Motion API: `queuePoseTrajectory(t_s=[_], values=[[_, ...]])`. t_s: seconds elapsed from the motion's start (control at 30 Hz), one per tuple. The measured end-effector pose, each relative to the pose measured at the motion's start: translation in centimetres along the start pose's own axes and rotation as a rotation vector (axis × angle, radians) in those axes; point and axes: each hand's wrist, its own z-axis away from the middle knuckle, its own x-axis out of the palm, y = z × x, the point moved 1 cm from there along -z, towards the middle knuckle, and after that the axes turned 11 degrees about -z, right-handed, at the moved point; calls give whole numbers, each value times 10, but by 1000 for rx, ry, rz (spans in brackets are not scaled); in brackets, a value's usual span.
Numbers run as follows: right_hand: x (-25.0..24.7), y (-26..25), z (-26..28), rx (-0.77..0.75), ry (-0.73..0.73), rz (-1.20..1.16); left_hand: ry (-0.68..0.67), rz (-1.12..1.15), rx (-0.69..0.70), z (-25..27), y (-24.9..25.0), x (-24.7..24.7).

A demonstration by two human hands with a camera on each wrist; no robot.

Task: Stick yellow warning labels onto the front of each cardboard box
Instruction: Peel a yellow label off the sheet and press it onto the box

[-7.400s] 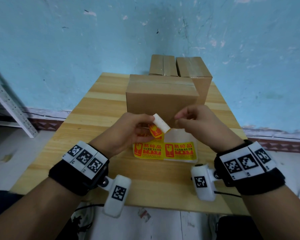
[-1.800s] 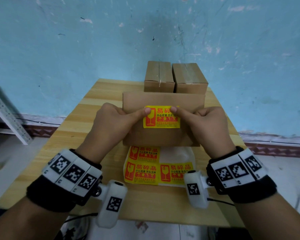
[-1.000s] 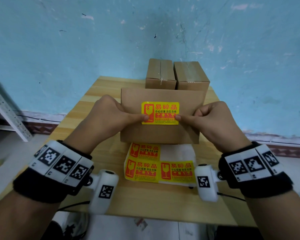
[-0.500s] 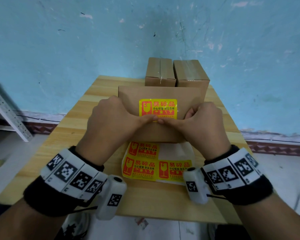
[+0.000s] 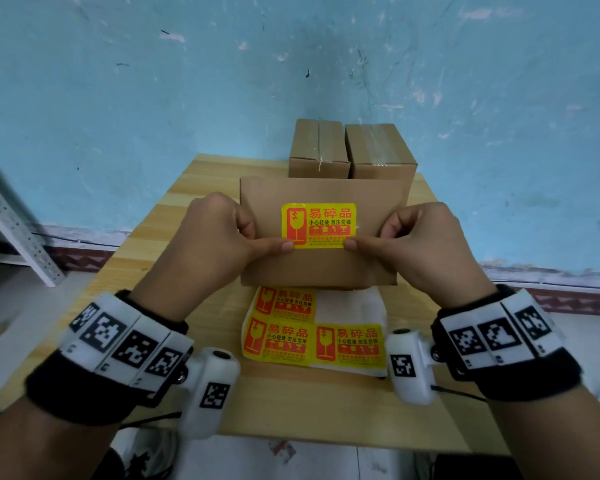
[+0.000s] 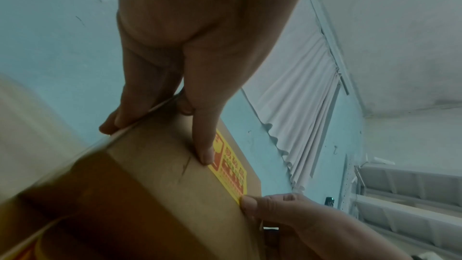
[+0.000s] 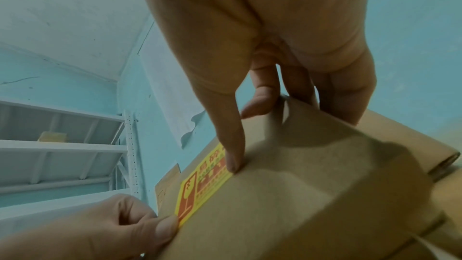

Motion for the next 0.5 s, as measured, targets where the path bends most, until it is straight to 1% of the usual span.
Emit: queuePoseTrajectory(t_s=[0.13,0.33,0.5], values=[[-4,0,-2,-14,-27,-3,-36,24,17,-3,-4,-2],[-5,0,-3,-7,-40,-10,-58,61,-14,-1,-3,-4],[-4,-3,0,24,-26,-10,42,176,-102,0,-1,-1]])
